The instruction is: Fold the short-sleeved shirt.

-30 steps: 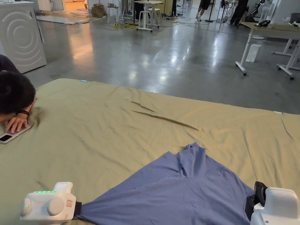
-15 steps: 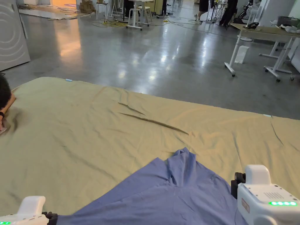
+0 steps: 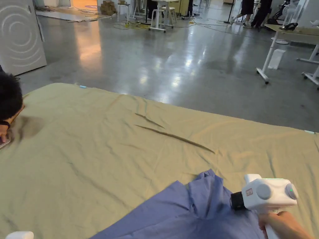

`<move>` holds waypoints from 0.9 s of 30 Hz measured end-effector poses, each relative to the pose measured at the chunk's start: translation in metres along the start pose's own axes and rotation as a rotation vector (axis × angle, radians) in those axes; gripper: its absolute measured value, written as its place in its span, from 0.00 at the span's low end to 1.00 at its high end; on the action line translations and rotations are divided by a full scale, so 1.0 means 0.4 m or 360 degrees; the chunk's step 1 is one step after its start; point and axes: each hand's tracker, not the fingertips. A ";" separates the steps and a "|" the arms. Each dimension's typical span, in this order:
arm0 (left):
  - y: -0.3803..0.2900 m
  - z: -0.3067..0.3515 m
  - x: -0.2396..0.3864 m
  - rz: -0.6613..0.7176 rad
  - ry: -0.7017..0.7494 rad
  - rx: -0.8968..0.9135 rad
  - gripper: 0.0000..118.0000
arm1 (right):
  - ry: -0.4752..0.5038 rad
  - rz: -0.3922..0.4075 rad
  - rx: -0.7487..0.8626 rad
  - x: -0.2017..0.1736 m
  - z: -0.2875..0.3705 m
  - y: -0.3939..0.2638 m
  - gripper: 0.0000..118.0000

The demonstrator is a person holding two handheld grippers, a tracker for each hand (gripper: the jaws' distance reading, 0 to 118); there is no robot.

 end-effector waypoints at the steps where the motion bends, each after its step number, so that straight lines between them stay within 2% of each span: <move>1: 0.000 -0.005 -0.001 0.0002 0.0002 -0.0011 0.03 | -0.0007 0.0024 -0.0034 -0.007 -0.018 0.005 0.55; 3: -0.004 -0.010 0.001 0.0001 0.0017 -0.0023 0.03 | -0.0051 0.0064 -0.0109 -0.019 -0.050 0.005 0.55; 6: -0.006 -0.017 -0.001 0.0013 0.0020 -0.0035 0.03 | -0.0063 0.0048 -0.0100 -0.022 -0.036 0.023 0.53; 7: -0.008 -0.018 0.001 0.0013 0.0026 -0.0034 0.03 | -0.0055 0.0032 -0.0086 -0.020 -0.028 0.015 0.43; 8: -0.009 -0.019 0.003 0.0012 0.0031 -0.0034 0.03 | -0.0045 0.0030 -0.0066 -0.022 -0.027 0.014 0.28; 9: -0.010 -0.020 0.004 0.0012 0.0030 -0.0035 0.03 | -0.0060 0.0039 -0.0031 -0.026 -0.027 0.011 0.05; 10: -0.011 -0.022 0.005 0.0014 0.0031 -0.0038 0.03 | -0.0069 0.0042 -0.0020 -0.029 -0.029 0.009 0.02; 14: -0.012 -0.019 0.017 0.0004 0.0028 -0.0034 0.03 | -0.0080 -0.0025 0.0100 -0.027 0.002 -0.020 0.01; 20: 0.011 -0.003 0.035 -0.0013 0.0006 0.0026 0.03 | -0.0059 -0.0066 0.0421 -0.028 0.171 -0.085 0.01; 23: 0.033 0.022 0.050 -0.0011 -0.0015 0.0091 0.03 | -0.0091 -0.0010 0.0605 -0.036 0.288 -0.122 0.01; 27: 0.076 0.069 0.080 -0.0032 -0.0049 0.0232 0.03 | -0.0225 0.0025 0.0893 -0.044 0.455 -0.178 0.01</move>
